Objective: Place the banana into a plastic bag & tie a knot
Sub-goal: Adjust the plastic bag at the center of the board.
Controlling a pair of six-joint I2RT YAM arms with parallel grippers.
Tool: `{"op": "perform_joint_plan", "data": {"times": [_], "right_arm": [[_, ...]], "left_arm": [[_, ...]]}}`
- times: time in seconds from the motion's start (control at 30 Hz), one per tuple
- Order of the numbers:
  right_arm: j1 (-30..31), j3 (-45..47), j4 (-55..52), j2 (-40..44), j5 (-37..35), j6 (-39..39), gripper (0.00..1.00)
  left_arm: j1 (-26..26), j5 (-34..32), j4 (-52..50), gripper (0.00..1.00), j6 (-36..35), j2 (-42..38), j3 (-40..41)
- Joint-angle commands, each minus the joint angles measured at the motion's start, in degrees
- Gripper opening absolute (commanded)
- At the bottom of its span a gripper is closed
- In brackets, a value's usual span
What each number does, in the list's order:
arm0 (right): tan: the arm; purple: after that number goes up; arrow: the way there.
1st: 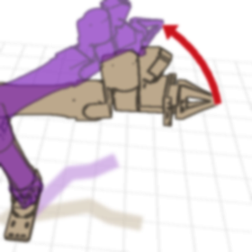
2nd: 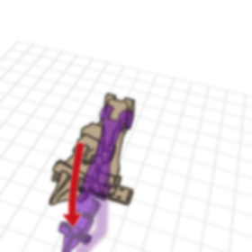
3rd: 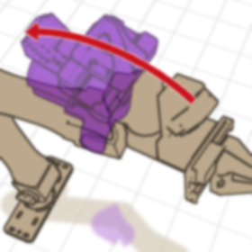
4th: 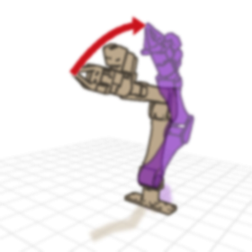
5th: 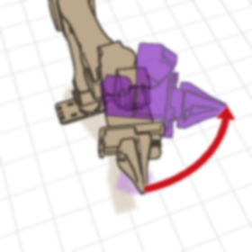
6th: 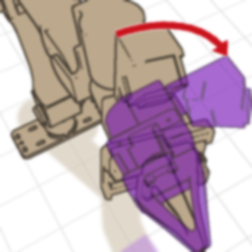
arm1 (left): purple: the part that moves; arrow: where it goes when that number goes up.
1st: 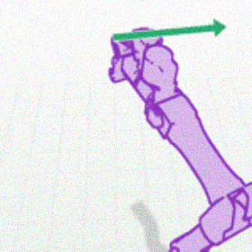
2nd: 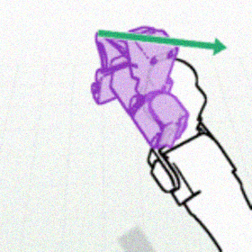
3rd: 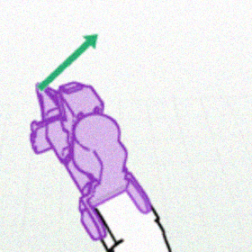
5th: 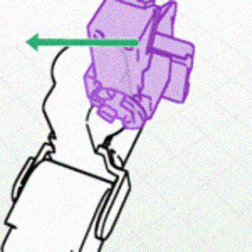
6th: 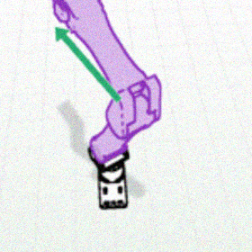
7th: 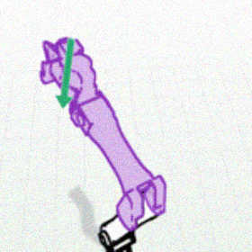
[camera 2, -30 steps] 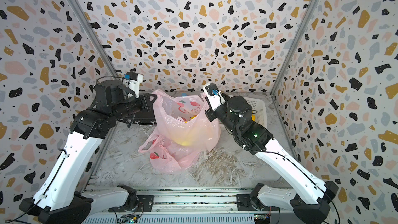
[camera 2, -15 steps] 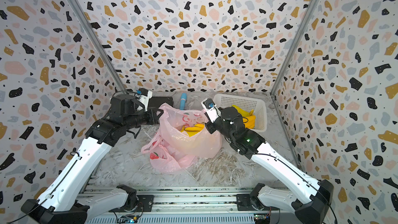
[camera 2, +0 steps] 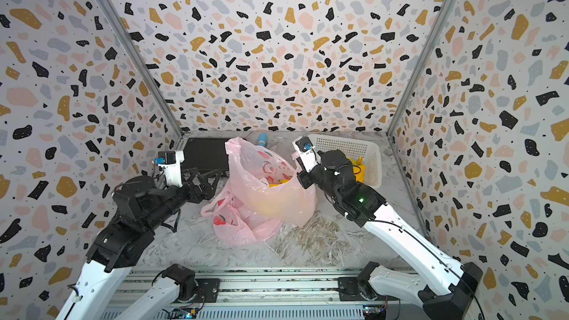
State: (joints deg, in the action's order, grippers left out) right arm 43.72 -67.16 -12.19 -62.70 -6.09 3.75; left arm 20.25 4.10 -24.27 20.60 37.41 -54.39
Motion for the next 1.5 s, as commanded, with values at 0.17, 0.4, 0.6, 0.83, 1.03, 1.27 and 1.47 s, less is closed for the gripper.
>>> {"op": "perform_joint_plan", "data": {"times": [0.17, 0.4, 0.6, 0.83, 1.03, 1.27, 1.47], "right_arm": [[-0.56, -1.03, -1.94, 2.90, 0.96, -2.50, 0.00], [-0.69, -1.35, -5.14, 3.94, 1.67, -3.90, 0.00], [-1.00, -2.93, -9.36, 3.81, 2.14, -4.82, 0.00], [-1.62, -4.70, -12.18, 3.73, 4.22, -5.32, 0.00], [-2.30, -5.82, -12.82, 3.03, 6.08, -6.01, 0.00], [-2.68, -7.02, -12.95, 1.36, 8.83, -6.78, 0.00], [-2.94, -7.32, -13.04, 0.29, 9.38, -6.71, 0.00]], "left_arm": [[-0.34, -2.33, 21.93, 0.99, -9.02, 5.75, 10.49], [-3.19, 10.00, 29.36, 0.99, -19.25, 14.92, 8.72], [-9.89, 23.74, 30.19, 1.00, -21.75, 24.58, 5.44], [-16.09, 38.59, 37.94, 0.99, -16.49, 31.96, 3.97], [-17.44, 49.47, 46.74, 0.92, -8.86, 41.27, -0.10], [-17.00, 47.29, 51.97, 0.87, -6.65, 45.54, -1.51], [-16.50, 47.52, 57.95, 0.85, -3.06, 50.15, -3.85]]}}
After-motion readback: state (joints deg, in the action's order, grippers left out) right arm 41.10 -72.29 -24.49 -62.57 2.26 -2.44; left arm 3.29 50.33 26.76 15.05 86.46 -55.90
